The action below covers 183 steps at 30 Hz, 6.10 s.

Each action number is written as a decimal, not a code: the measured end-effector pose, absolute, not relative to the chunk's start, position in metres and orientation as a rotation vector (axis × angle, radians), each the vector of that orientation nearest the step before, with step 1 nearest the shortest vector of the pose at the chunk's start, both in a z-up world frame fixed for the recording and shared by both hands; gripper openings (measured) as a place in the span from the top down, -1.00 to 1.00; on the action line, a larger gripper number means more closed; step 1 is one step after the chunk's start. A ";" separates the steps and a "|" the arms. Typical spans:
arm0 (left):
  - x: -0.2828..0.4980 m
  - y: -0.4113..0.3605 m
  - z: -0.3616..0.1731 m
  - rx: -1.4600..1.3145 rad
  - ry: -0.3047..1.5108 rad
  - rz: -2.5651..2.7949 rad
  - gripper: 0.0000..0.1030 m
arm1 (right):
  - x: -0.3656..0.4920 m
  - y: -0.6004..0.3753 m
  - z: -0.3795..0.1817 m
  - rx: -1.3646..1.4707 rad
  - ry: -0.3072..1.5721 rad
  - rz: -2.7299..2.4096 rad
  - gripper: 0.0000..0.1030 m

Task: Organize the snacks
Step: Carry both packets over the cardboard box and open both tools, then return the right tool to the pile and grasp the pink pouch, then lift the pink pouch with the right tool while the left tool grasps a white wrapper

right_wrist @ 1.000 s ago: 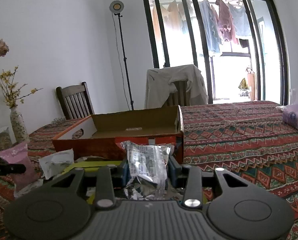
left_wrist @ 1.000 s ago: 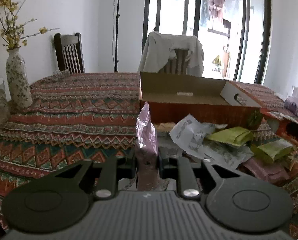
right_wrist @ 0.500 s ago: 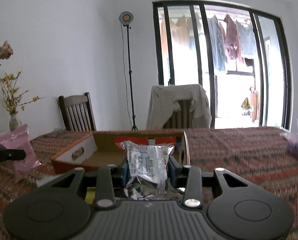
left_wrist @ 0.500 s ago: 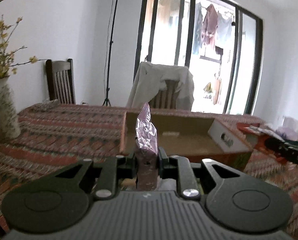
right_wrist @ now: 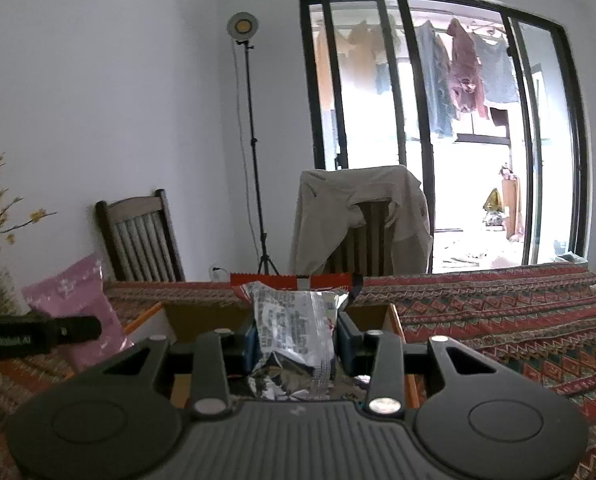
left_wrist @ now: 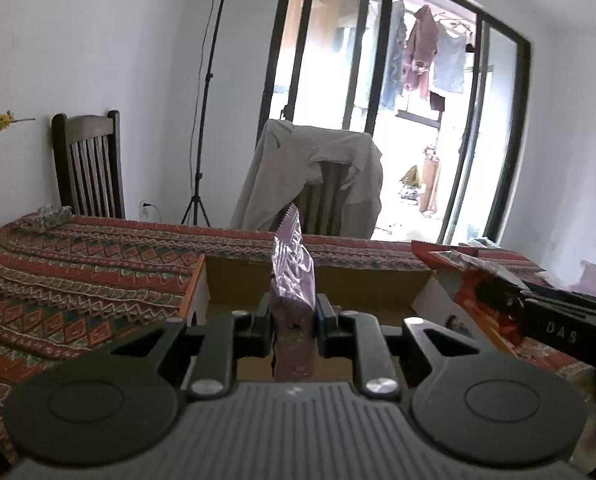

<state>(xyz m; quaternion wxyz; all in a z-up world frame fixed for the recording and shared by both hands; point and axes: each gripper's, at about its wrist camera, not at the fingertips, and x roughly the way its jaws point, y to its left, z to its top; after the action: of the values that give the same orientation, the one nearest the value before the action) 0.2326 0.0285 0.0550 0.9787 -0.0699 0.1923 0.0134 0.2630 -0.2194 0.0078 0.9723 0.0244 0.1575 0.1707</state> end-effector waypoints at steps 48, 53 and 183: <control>0.198 0.025 0.060 -0.195 0.324 0.101 -1.00 | 0.238 -0.228 0.020 -0.001 0.329 0.328 -1.00; 0.177 0.026 0.064 -0.195 0.319 0.100 -1.00 | 0.219 -0.226 0.023 -0.010 0.337 0.328 -1.00; 0.060 0.053 -0.031 -0.124 0.636 0.165 -1.00 | 0.076 -0.240 -0.046 -0.015 0.464 0.354 -0.36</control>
<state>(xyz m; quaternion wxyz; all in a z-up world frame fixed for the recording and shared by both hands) 0.0599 0.0532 -0.0312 0.9446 -0.0606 0.3123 0.0812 0.0764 -0.2401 -0.0455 0.9578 -0.0073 0.2286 0.1744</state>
